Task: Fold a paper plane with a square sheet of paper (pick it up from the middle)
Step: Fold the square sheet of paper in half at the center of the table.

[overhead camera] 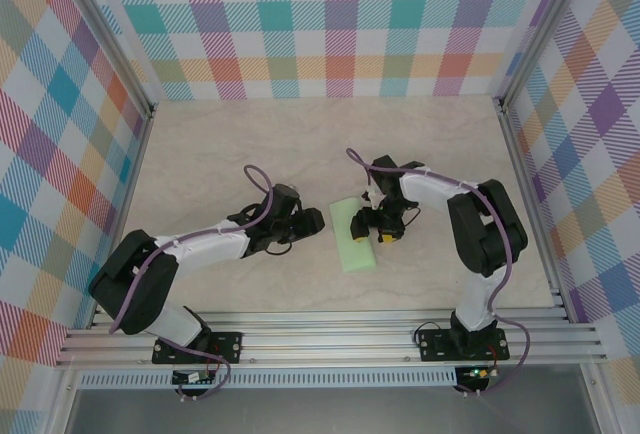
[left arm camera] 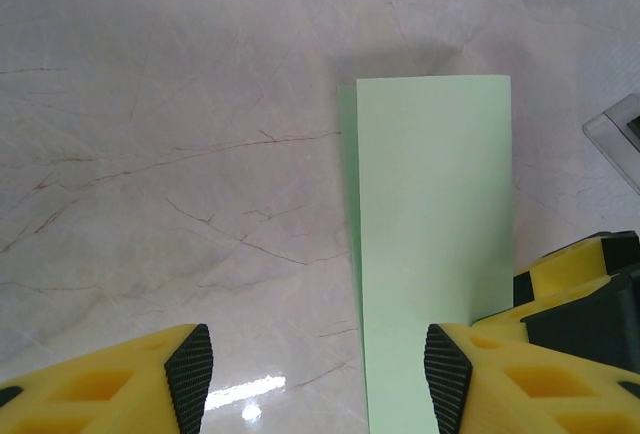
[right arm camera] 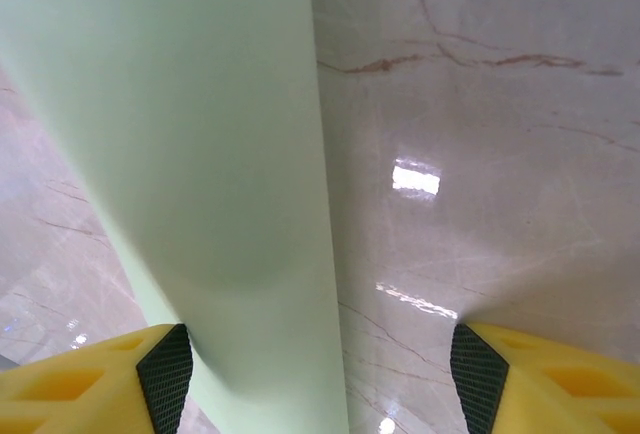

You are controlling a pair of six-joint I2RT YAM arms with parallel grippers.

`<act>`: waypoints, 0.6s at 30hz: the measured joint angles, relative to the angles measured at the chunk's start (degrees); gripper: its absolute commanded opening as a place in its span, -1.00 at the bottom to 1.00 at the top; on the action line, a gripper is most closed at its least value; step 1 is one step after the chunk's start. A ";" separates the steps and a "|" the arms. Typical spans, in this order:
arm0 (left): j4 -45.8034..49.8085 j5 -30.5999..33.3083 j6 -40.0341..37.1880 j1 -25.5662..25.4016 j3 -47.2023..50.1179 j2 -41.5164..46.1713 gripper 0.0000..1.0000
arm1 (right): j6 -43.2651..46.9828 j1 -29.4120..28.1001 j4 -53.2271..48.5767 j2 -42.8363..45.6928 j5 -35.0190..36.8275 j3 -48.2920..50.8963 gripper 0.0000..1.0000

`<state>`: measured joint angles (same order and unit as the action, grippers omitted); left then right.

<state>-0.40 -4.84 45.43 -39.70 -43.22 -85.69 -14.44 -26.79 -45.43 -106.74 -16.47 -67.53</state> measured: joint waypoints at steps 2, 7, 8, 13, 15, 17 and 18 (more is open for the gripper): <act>-0.02 -0.02 0.00 -0.02 -0.15 -0.31 0.18 | 0.22 0.00 -0.76 -0.61 0.17 -0.72 0.46; 0.00 0.00 0.02 -0.02 -0.72 -1.09 0.17 | 0.09 -0.33 -2.16 -1.57 1.14 -2.03 0.45; 0.00 0.00 0.02 -0.02 -0.76 -1.11 0.17 | -0.07 -0.39 -2.40 -1.81 1.42 -2.29 0.44; 0.00 0.02 0.02 -0.04 -0.85 -1.14 0.16 | -0.09 -0.57 -3.48 -2.54 2.29 -3.13 0.34; 0.00 0.02 0.02 -0.04 -0.85 -1.14 0.16 | -0.09 -0.59 -3.67 -2.62 2.58 -3.26 0.23; 0.02 0.04 0.04 -0.04 -0.85 -1.14 0.16 | -0.31 -0.59 -3.74 -2.60 2.54 -3.28 0.20; 0.02 0.04 0.02 -0.04 -0.85 -1.14 0.16 | -0.33 -0.59 -3.69 -2.60 2.27 -3.28 0.20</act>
<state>-0.38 -4.80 45.45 -39.75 -44.07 -86.83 -14.76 -27.38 -49.12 -109.34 -14.20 -70.81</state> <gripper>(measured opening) 0.583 0.607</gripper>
